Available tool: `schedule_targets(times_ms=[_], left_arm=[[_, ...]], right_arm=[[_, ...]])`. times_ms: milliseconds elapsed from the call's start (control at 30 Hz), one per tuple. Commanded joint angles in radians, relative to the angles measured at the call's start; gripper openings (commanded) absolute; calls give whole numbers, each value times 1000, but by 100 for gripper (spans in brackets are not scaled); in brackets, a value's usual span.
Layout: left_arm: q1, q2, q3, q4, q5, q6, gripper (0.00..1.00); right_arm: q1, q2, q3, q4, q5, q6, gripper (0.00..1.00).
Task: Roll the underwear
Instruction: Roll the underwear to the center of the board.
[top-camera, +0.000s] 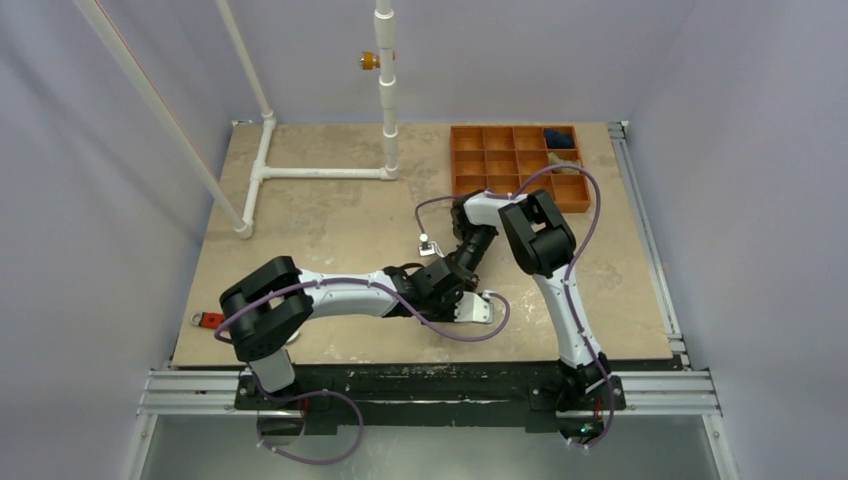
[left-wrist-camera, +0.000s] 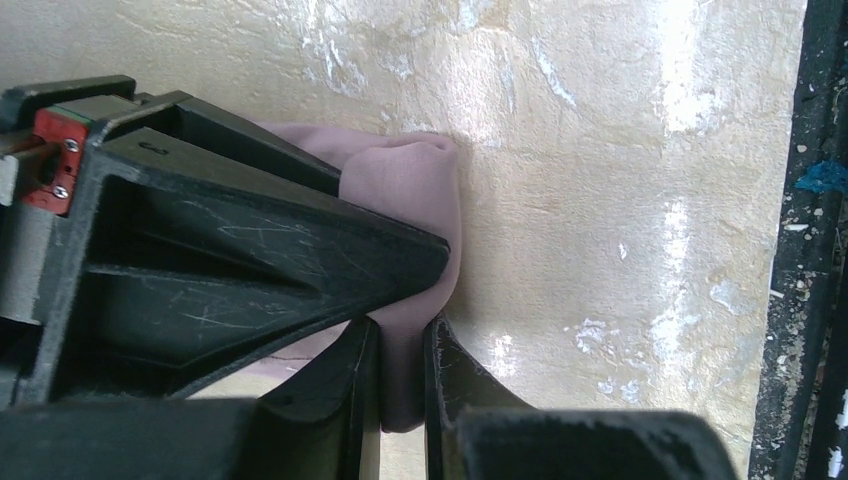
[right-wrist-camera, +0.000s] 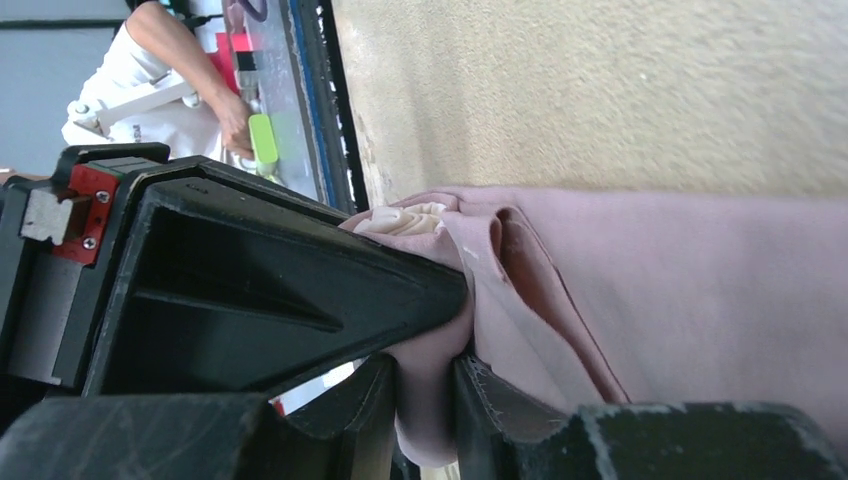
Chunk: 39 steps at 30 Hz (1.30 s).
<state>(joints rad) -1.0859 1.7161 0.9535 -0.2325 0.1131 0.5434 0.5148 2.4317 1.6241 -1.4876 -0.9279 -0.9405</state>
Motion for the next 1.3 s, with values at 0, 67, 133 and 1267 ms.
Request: schedule_targets(times_ms=[0,67,133,1267], left_arm=[[-1,55,-11,-88,80,6,0],[1,58,-7,-97,86,6,0],[1,62,0,-106,92,4,0],[389,408,468,-592,674,-139,0]], right_arm=[[-66,-56,-5,179,111,-60,26],[-86,-73,-3,168,110,-66,26],[-104,-87,3,162,112,-69,26],[-345,-938,-448,793,383,378,29]])
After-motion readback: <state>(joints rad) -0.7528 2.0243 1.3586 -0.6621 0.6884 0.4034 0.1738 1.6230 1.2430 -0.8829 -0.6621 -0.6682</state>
